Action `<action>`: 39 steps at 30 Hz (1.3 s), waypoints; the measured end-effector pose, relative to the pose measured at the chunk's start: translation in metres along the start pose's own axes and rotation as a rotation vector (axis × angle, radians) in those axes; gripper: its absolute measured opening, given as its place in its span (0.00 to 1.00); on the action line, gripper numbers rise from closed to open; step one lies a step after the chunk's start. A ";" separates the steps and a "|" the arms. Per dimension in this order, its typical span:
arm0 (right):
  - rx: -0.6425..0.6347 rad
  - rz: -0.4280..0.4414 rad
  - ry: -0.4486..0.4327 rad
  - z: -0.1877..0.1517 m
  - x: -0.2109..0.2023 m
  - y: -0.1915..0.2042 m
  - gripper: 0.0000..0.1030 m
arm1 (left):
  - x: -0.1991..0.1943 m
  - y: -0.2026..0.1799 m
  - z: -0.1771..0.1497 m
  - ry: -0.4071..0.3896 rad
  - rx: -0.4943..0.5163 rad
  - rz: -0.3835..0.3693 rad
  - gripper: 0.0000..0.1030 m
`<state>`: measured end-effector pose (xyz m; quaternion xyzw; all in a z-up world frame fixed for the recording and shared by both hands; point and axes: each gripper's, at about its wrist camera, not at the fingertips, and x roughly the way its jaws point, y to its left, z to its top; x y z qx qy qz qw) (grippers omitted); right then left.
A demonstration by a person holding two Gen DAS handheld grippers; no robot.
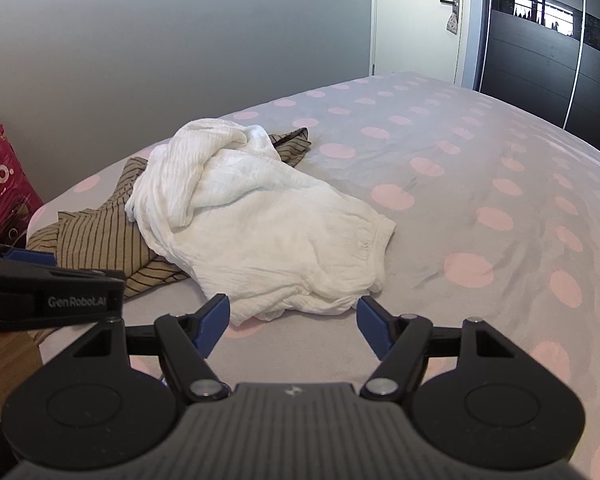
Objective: Fold clothes
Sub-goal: 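Move both grippers toward the white gauze garment on the bed, then grasp the white garment's edge with the right gripper and lift it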
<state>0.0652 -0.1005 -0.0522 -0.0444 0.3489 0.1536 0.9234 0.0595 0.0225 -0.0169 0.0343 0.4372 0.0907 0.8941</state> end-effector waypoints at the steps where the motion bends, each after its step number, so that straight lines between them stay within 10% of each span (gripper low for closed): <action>1: -0.005 -0.001 0.005 0.000 0.003 0.000 0.69 | 0.004 0.001 0.000 0.006 -0.005 0.004 0.64; 25: -0.239 0.080 0.170 0.005 0.159 0.028 0.57 | 0.092 0.035 -0.022 0.291 -0.162 0.046 0.64; 30: -0.223 0.058 0.174 0.008 0.153 0.031 0.18 | 0.090 0.033 -0.022 0.296 -0.162 0.026 0.64; 39: -0.167 -0.142 0.075 0.012 0.068 -0.008 0.14 | 0.065 0.030 -0.015 0.224 -0.162 0.009 0.64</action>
